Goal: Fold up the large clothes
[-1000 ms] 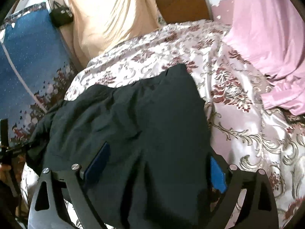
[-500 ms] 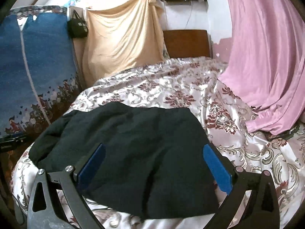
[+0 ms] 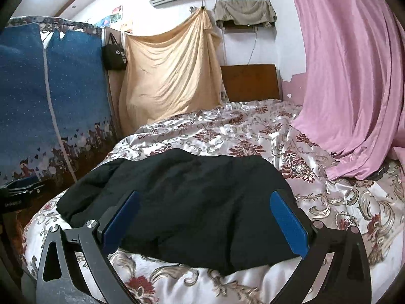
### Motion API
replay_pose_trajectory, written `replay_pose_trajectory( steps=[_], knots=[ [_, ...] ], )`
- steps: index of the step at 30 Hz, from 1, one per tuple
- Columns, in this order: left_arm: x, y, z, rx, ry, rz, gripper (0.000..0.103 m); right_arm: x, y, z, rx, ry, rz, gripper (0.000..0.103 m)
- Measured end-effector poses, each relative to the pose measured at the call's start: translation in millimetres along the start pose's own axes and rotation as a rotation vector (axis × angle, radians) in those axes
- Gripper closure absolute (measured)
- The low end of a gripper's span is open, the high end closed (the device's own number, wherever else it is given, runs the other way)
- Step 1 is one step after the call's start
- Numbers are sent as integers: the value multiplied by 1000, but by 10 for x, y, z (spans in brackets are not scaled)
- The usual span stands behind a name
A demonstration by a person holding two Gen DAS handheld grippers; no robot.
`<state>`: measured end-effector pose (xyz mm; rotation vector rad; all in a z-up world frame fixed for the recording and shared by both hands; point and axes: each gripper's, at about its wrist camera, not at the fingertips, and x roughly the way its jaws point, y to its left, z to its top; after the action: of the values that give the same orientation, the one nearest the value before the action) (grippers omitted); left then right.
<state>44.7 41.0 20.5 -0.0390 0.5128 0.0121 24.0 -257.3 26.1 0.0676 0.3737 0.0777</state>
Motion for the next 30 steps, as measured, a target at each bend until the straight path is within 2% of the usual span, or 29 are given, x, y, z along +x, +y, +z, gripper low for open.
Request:
replay_pose_trajectory(
  steps=[6, 14, 30],
  knots=[
    [-163, -47, -175, -15, -51, 4, 0, -150, 138, -134, 6, -22, 3, 2],
    [-301, -118, -377, 0, -80, 19, 0, -345, 317, -370, -12, -64, 7, 2],
    [-313, -259, -755, 67, -98, 40, 0, -392, 384, -689, -33, -38, 6, 2]
  ],
)
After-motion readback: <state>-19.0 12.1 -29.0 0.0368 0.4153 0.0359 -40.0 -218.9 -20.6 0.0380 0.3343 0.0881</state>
